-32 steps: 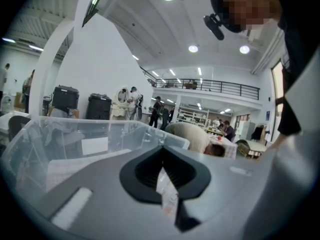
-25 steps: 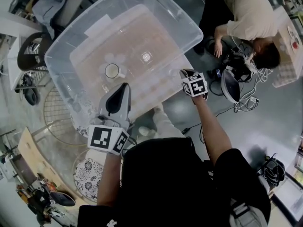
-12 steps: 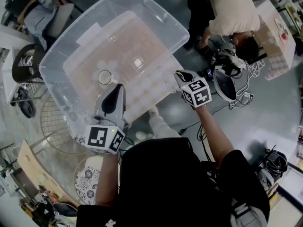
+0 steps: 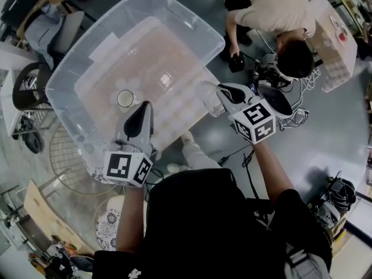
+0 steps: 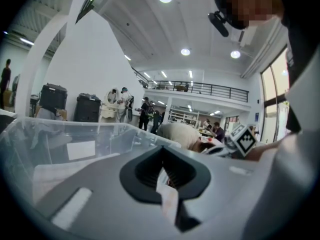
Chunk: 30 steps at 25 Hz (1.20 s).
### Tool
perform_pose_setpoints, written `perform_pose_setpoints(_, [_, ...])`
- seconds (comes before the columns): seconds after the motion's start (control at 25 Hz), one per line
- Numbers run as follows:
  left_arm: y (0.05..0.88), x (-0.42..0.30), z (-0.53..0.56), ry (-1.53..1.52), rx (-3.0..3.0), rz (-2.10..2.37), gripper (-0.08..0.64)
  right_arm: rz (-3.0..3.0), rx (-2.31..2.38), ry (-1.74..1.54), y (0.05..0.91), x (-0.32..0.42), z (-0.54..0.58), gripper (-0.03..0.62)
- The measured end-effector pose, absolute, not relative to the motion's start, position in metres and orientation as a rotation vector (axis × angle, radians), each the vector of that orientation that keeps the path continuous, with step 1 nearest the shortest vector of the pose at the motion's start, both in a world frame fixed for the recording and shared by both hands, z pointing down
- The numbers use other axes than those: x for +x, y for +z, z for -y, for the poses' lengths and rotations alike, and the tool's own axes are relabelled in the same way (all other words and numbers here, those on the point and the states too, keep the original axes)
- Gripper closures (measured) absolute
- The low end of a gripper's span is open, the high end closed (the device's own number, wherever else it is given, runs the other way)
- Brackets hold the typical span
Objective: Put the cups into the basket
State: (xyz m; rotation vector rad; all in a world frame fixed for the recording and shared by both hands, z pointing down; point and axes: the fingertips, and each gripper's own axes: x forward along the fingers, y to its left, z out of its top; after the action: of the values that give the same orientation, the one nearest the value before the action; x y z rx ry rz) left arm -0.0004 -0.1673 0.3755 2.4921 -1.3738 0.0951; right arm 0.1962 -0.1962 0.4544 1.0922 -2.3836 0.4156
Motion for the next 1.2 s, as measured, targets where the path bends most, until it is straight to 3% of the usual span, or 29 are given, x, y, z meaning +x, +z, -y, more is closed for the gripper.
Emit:
perform_pose_setpoints(0.56, [0.374, -0.014, 0.168, 0.094, 2.465, 1.424, 0.552, 2.567, 1.063, 0.179, 0.333, 0.153, 0.260, 0.566])
perform_pose_setpoints(1.2, [0.382, -0.065, 0.170, 0.081, 2.328, 1.615, 0.552, 2.515, 0.842, 0.204, 0.380, 0.064, 0.367, 0.565])
